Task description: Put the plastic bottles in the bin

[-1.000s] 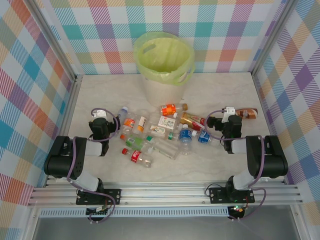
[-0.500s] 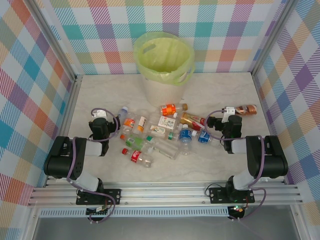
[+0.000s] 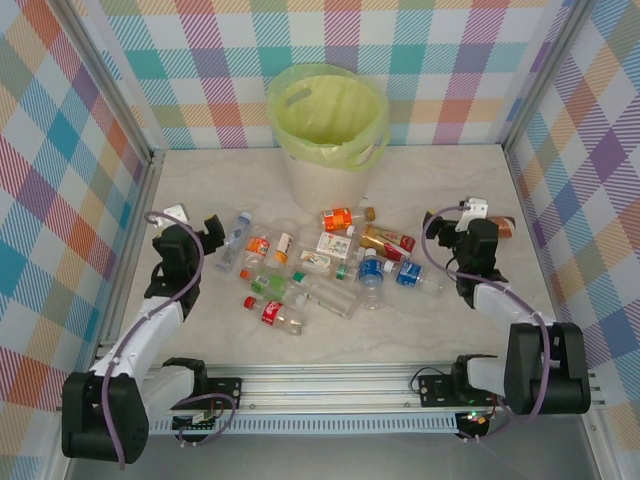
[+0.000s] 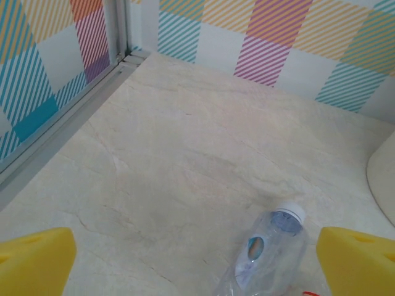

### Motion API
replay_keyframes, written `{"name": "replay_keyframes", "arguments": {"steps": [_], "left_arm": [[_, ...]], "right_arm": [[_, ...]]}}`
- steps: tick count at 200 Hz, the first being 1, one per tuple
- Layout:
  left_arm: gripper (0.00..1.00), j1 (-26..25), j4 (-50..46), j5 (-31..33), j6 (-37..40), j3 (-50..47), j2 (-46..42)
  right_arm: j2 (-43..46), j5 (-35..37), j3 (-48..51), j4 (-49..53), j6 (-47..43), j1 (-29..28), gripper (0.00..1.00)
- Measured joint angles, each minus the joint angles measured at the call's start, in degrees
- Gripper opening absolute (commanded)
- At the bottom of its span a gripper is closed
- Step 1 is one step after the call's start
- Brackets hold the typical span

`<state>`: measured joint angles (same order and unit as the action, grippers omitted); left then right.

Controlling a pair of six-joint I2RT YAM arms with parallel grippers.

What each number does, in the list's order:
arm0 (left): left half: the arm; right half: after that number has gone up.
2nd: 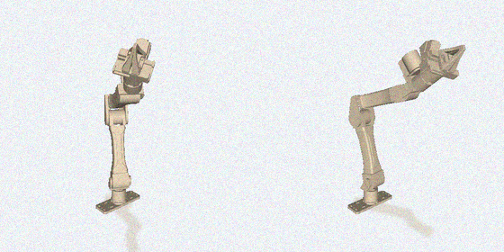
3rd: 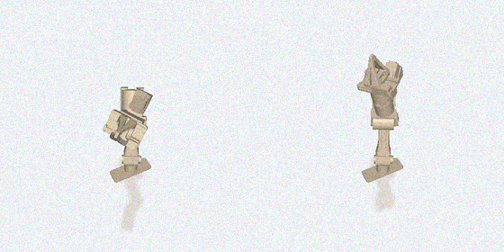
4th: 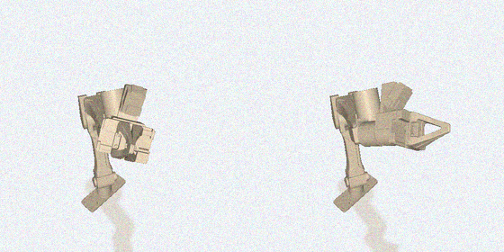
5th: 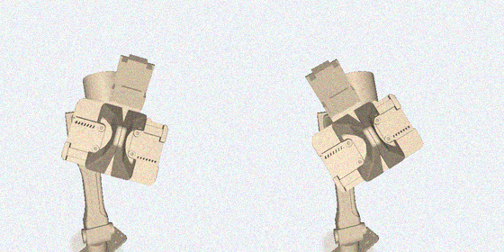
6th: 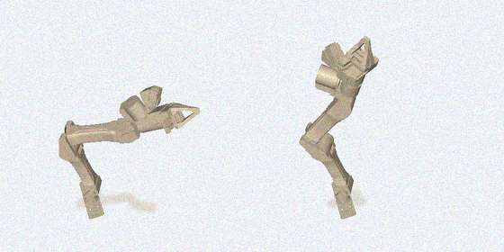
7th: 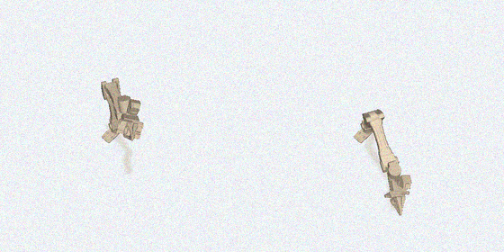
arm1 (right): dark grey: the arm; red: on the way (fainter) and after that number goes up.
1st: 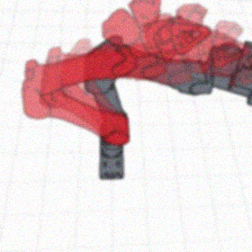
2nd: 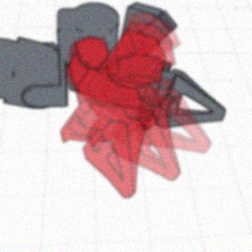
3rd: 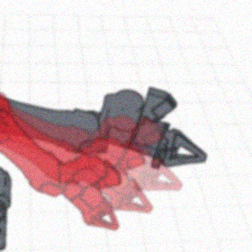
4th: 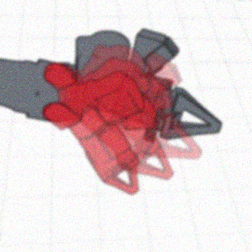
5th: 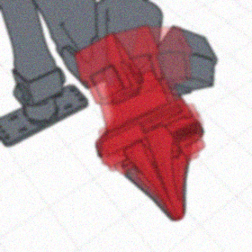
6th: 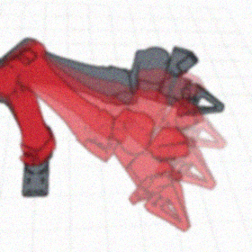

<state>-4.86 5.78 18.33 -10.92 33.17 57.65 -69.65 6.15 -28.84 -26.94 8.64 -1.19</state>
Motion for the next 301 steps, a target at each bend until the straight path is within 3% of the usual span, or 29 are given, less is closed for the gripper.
{"name": "replay_keyframes", "arguments": {"steps": [31,76,119,174,243,301], "left_arm": [[1.00,0.0,-15.6,-3.9,-5.1,10.6,4.0],[1.00,0.0,-28.2,-12.3,-5.7,21.2,23.0],[1.00,0.0,-30.4,-16.4,-1.6,22.1,30.1],[0.90,0.0,-31.6,-18.6,1.8,27.0,38.4],[0.75,0.0,-32.8,-17.4,3.8,31.4,43.9],[0.53,0.0,-33.3,-15.2,4.3,31.4,45.9]], "right_arm": [[0.1,1.5,-7.1,10.7,7.7,0.0,1.00],[0.0,1.9,-7.2,15.0,17.6,0.0,1.00],[0.1,2.2,-7.1,16.7,19.5,0.0,1.00],[0.4,1.7,-7.1,18.2,18.3,0.0,1.00],[2.4,0.7,-7.1,18.0,15.9,0.0,1.00],[3.3,0.3,-6.7,17.6,14.3,0.0,1.00]]}}
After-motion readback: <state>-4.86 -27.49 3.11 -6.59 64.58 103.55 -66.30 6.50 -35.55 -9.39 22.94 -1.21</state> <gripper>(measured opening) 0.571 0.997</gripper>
